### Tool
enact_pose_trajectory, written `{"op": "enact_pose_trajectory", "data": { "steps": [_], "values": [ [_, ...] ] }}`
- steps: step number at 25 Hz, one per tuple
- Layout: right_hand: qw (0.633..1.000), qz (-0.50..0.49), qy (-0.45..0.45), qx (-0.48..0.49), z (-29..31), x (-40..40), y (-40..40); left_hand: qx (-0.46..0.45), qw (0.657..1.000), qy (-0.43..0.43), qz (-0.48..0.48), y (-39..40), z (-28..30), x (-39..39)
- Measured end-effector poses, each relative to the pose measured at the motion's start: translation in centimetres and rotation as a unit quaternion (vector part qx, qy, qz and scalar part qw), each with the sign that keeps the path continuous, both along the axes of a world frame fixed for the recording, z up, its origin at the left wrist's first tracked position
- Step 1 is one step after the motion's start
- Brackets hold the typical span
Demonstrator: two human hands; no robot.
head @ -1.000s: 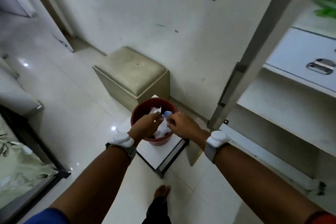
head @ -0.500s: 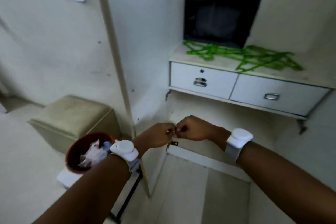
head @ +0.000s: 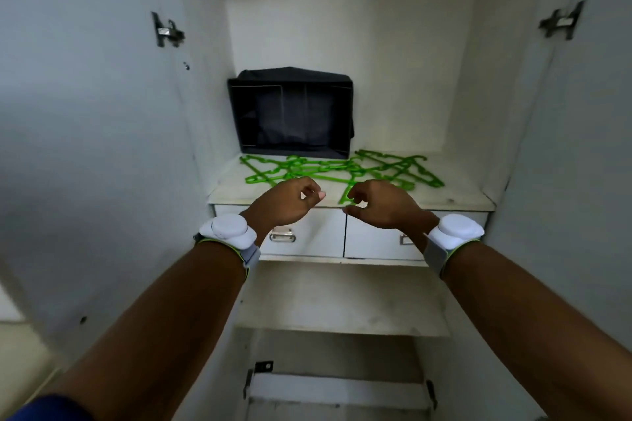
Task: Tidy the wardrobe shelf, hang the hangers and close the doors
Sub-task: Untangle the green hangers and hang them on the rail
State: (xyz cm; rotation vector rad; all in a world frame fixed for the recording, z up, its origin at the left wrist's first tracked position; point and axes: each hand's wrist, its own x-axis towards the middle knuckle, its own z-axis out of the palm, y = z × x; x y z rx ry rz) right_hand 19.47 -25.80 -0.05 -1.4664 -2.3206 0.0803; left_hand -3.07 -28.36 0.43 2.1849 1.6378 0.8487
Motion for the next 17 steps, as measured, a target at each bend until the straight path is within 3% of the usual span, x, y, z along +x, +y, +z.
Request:
{"op": "enact_pose_trajectory", "data": {
  "steps": [9,17],
  "values": [
    [0.997,-0.063,-0.037,-0.038,1.1,2.8,16.5,0.005,0.997,0.041,-0.058,20.1,-0.3,-0.9],
    [0.987,-0.094,-0.071,-0.109,-3.0,5.6,27.2,-0.035,0.995,0.014,-0.092,33.5,-4.4,0.5]
  ]
}}
